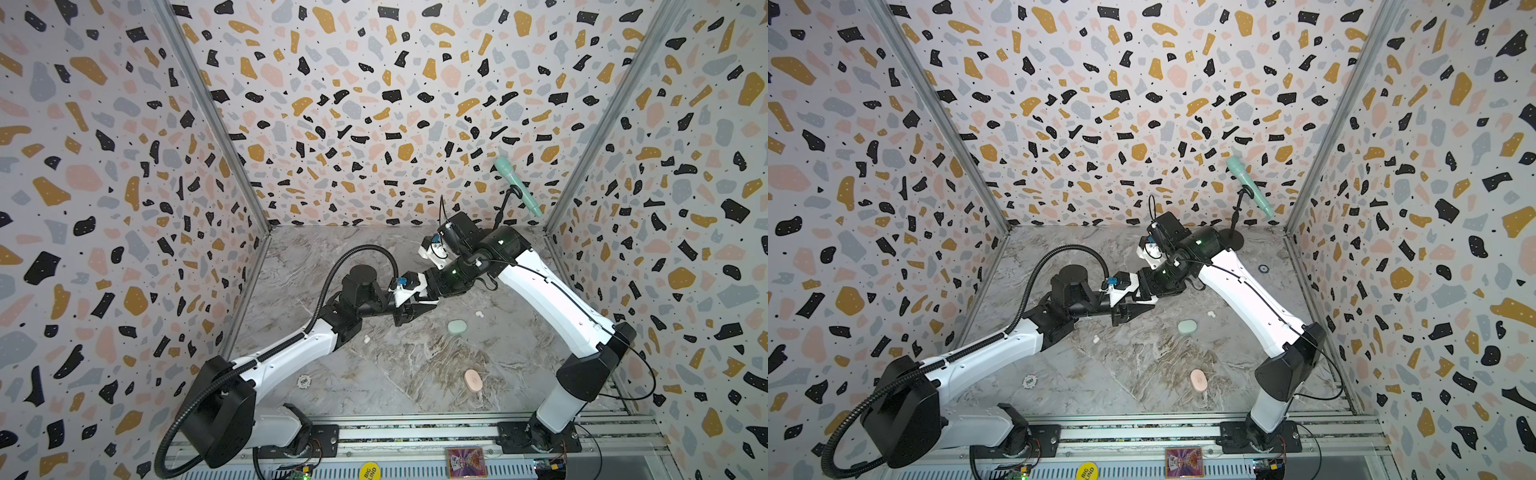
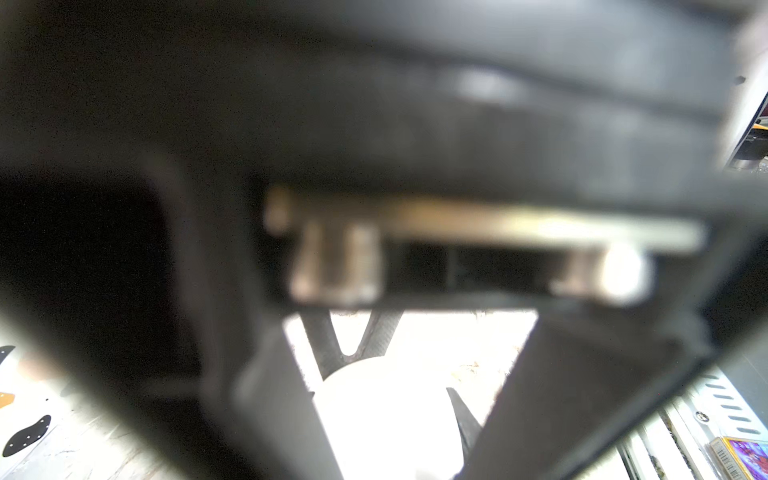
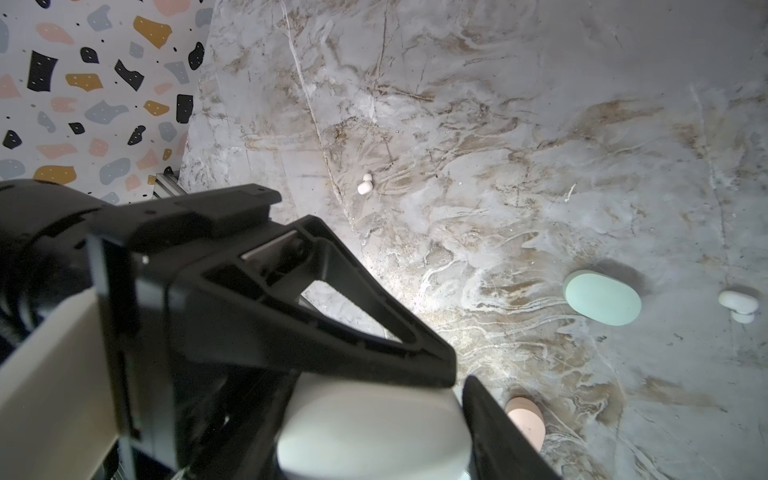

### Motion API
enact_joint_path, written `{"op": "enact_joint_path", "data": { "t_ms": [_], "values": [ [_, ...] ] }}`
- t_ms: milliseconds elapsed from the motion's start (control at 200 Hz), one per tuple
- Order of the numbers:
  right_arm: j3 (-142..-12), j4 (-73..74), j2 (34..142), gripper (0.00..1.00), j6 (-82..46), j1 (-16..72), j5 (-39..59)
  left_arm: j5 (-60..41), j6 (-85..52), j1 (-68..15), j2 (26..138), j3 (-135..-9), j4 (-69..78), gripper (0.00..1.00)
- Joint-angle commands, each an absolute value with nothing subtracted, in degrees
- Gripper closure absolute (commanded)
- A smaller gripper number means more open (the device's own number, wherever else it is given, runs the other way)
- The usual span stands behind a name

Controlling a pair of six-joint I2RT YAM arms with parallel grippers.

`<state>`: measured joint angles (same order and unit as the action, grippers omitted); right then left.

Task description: Insert the wireless bluetooth earbuds into the charging case

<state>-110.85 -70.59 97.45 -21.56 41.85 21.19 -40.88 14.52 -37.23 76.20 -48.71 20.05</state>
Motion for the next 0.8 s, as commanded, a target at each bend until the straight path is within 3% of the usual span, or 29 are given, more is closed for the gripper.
{"op": "enact_joint_path", "data": {
  "t_ms": [0, 250, 796],
  "values": [
    [-112.4, -71.6, 97.2, 0.46, -20.8, 42.5, 22.2, -40.5, 15.6, -37.9, 76.1, -50.5, 19.1, 0.5],
    [-112.5, -71.4, 96.9, 0.47, -21.1, 42.0, 22.2, -40.5, 15.8, -38.0, 76.1, -50.4, 18.7, 0.45],
    [-112.6, -71.4, 96.4, 0.48, -21.4, 41.5, 23.3, -39.7, 17.5, -38.4, 76.3, -50.8, 16.9, 0.46]
  ]
}}
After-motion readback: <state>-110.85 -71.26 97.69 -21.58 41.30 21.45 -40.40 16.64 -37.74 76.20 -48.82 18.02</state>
